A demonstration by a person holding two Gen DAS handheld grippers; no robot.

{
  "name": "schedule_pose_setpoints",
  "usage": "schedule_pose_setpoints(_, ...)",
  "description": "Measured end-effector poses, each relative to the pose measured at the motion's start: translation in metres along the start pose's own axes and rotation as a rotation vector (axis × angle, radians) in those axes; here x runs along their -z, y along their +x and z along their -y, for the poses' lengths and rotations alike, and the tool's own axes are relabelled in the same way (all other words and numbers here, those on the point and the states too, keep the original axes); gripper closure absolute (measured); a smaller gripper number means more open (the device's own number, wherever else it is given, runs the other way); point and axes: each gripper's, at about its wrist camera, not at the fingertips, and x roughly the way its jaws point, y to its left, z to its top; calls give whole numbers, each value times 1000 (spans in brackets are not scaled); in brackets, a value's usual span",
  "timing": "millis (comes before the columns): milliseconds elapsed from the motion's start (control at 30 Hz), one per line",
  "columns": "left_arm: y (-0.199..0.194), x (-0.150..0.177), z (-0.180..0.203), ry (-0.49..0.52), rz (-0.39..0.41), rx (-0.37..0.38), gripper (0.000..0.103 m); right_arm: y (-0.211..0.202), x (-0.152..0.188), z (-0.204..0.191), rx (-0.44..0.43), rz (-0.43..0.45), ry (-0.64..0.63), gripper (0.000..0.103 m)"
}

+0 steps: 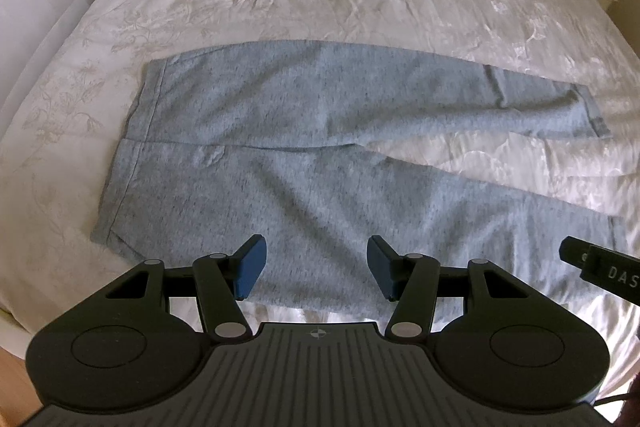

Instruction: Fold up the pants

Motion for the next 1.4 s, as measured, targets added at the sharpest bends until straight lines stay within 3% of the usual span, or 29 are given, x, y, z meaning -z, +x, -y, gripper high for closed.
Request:
schedule_pose_setpoints(333,-2,2,-2,1,-1,-1,49,-3,3,-7,-17,0,-9,33)
schedule_pose_setpoints(600,-3,2,-6,5,1,0,49,-16,2,-12,-6,80,-62,33)
schedule_pose_setpoints(1000,-10,-1,-8,4,27,-3,49,-27,-2,-20,-34,124,-68,33)
schedule_pose_setpoints(1300,-34,-27,-4,87,81,-34,49,-45,-14,-30,24,256,-147,33)
schedule_pose_setpoints(1400,-44,-41,-5,94,115,-31,49,-49,-26,-28,20,263,-157,33)
